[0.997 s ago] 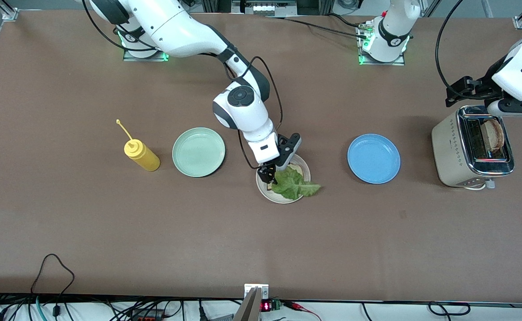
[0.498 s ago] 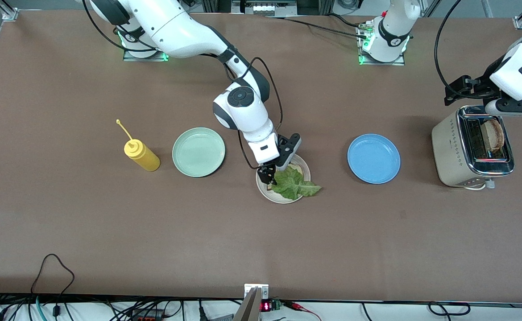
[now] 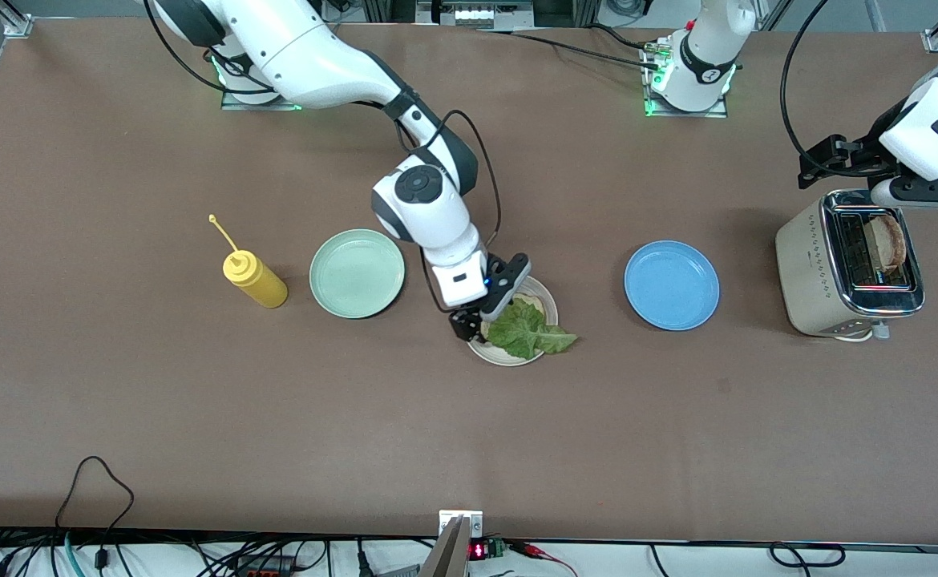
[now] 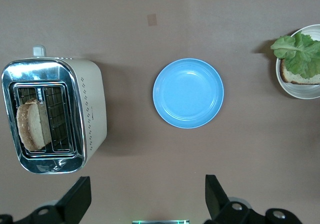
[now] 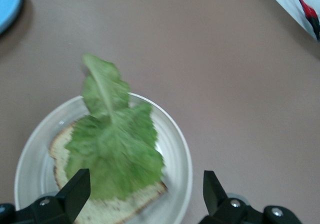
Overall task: Make sandwich in beige plate with both arms
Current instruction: 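Lower the lettuce onto the bread and open the right gripper, then withdraw the right gripper while the left gripper reaches into the toaster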
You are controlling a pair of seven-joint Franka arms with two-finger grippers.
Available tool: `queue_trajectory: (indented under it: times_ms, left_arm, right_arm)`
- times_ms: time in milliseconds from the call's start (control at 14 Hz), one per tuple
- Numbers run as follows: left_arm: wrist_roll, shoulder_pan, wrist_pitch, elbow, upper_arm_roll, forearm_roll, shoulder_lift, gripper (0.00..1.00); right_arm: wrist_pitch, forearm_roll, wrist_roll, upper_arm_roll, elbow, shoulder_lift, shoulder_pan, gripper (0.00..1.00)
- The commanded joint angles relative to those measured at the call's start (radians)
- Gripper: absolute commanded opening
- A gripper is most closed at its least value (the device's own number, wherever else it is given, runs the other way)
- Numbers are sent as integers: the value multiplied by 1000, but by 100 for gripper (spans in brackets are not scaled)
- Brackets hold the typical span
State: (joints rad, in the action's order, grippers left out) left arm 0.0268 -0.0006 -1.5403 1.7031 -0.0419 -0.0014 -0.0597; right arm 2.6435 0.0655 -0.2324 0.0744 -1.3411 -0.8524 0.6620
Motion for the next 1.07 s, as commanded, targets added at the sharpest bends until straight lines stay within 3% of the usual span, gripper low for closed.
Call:
queue_trajectory:
  times_ms: [0,214,712,997]
  left_arm:
    - [-4,5,29,-26,4,-3,9,100]
    - [2,11,54,-26,5,0,12,100]
    - [4,40,52,-28,5,3,52,100]
    - [5,39,110,-126,2,-5,150,100]
  right_arm:
    - [-158,-30,5,10,0,93,-56,100]
    - [-288,-73,7,42,0,176,-149,100]
    - [-552,-92,10,47,-7,340,-356,100]
    - [-782,-118,157,41,-15,433,-446,100]
